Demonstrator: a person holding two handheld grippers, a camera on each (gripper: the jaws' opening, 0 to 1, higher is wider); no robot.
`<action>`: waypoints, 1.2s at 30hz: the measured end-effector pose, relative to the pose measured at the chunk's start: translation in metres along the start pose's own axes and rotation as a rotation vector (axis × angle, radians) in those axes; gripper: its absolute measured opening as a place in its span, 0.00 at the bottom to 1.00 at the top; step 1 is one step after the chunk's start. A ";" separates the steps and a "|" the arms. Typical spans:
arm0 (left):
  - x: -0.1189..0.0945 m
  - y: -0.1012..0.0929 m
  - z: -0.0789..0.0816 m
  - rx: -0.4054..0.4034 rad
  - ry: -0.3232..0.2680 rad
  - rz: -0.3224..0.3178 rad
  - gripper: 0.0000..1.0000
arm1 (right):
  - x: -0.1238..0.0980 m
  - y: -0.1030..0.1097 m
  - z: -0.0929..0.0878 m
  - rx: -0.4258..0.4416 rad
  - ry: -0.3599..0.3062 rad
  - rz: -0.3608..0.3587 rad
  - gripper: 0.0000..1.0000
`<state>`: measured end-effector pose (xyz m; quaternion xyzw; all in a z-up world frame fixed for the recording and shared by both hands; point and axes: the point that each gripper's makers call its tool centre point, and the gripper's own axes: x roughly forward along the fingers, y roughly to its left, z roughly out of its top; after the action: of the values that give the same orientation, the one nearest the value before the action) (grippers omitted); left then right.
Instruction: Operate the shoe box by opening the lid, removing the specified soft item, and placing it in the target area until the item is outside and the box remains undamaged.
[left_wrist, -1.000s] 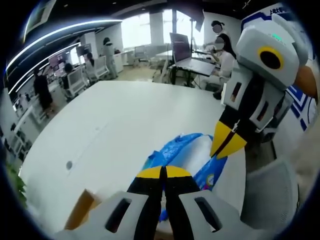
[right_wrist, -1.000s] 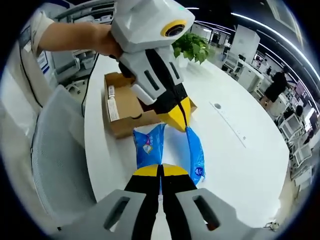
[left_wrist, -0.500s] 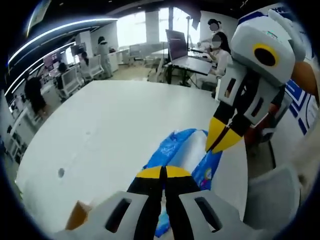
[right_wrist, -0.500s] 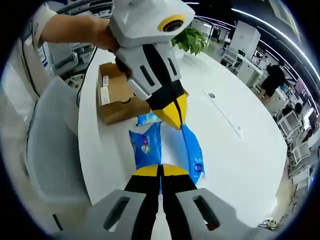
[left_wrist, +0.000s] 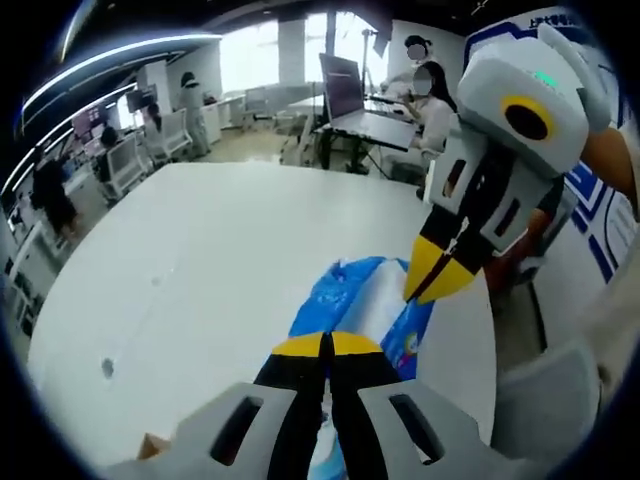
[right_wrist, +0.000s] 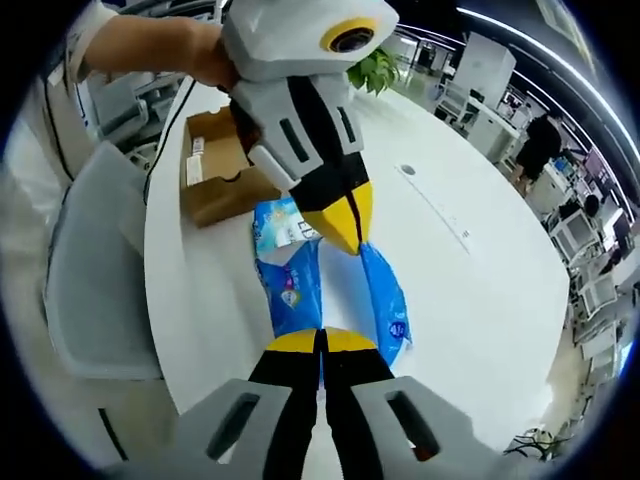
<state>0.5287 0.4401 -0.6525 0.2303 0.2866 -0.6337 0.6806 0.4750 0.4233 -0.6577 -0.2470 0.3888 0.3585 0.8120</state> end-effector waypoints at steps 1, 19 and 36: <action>0.003 0.000 0.000 -0.005 -0.001 -0.005 0.00 | 0.000 -0.002 -0.002 0.004 0.001 -0.002 0.00; 0.042 0.002 0.010 -0.029 0.003 -0.069 0.00 | 0.008 -0.029 -0.039 0.056 0.039 -0.020 0.00; 0.081 -0.002 0.001 -0.044 0.012 -0.115 0.00 | 0.025 -0.043 -0.076 0.077 0.097 -0.033 0.00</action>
<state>0.5291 0.3801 -0.7071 0.2021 0.3174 -0.6639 0.6462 0.4848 0.3550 -0.7162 -0.2390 0.4372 0.3173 0.8069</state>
